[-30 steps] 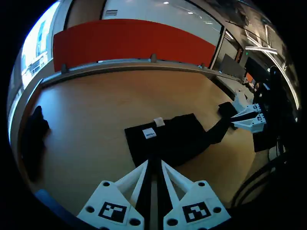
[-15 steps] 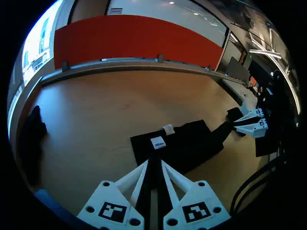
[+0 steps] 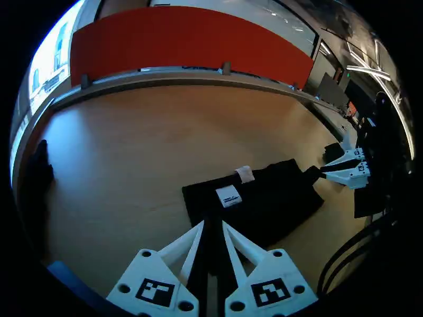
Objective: Fold towel
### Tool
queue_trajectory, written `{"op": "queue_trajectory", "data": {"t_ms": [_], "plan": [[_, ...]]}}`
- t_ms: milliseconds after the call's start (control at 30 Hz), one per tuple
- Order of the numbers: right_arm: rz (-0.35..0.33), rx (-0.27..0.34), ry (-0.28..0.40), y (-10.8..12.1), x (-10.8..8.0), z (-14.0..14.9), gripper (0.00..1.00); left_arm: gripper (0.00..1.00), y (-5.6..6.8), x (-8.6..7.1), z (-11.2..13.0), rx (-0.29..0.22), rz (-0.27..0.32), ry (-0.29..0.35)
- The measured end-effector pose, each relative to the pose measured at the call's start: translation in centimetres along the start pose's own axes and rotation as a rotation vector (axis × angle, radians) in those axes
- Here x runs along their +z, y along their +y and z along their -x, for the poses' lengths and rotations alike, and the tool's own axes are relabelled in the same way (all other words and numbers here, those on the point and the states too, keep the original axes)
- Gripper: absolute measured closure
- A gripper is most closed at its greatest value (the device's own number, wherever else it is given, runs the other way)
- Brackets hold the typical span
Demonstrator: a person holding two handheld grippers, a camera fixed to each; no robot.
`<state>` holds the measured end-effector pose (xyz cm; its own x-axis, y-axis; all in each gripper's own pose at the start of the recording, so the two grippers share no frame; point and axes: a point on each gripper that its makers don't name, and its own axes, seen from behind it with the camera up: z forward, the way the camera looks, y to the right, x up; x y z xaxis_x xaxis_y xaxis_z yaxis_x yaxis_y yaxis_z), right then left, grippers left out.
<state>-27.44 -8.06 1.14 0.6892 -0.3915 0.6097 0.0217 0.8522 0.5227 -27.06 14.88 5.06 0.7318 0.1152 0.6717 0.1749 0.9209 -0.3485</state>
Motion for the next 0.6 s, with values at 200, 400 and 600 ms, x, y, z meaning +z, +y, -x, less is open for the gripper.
{"op": "queue_trajectory", "data": {"t_ms": [200, 400, 600], "plan": [[0.037, 0.027, -0.001, 1.0, 1.6, -0.4, 0.8, 0.89, -1.1, 1.7, 0.0, -0.002, -0.025, -0.011], [0.069, 0.027, 0.003, 1.9, 2.0, -0.7, 0.58, 0.69, -1.7, 2.2, -0.2, -0.005, -0.046, -0.021], [0.082, 0.02, 0.005, 2.3, 1.7, -0.5, 0.32, 0.22, -1.6, 2.1, -0.2, -0.01, -0.04, -0.025]]}}
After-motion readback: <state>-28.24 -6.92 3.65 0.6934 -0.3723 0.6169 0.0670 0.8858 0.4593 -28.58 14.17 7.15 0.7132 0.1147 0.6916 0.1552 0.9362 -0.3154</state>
